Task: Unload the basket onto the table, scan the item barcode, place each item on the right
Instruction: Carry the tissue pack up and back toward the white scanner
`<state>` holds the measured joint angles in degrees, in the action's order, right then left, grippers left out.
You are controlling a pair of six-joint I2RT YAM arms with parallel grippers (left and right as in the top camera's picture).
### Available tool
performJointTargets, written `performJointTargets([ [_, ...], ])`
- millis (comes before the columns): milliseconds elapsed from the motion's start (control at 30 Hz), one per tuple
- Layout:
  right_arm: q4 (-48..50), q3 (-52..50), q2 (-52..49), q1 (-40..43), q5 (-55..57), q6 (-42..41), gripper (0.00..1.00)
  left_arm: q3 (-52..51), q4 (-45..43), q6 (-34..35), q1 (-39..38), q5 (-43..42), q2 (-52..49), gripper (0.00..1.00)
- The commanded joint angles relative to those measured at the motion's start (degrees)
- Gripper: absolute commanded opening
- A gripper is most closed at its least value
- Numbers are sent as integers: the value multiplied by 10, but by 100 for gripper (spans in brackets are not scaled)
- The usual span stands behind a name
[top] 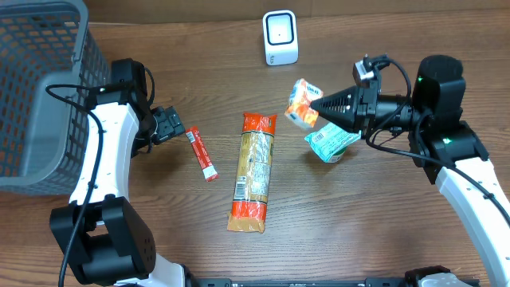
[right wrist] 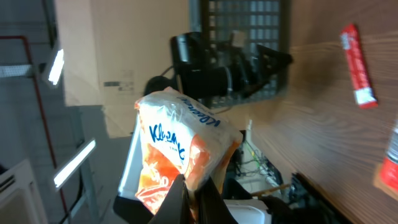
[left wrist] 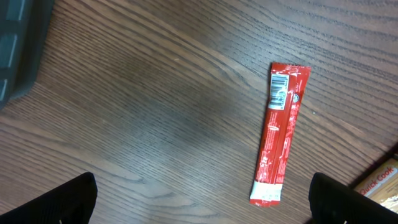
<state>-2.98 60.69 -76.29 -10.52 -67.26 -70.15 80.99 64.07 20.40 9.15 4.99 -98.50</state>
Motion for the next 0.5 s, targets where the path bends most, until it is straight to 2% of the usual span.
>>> performJointTargets([
  [0,68,12,3,1,-40,-51,4,6,0,-5,0,3,6,100],
  [200,201,12,3,1,-110,-79,4,6,0,-5,0,3,6,100],
  [467,229,12,3,1,-88,-169,4,6,0,-5,0,3,6,100],
])
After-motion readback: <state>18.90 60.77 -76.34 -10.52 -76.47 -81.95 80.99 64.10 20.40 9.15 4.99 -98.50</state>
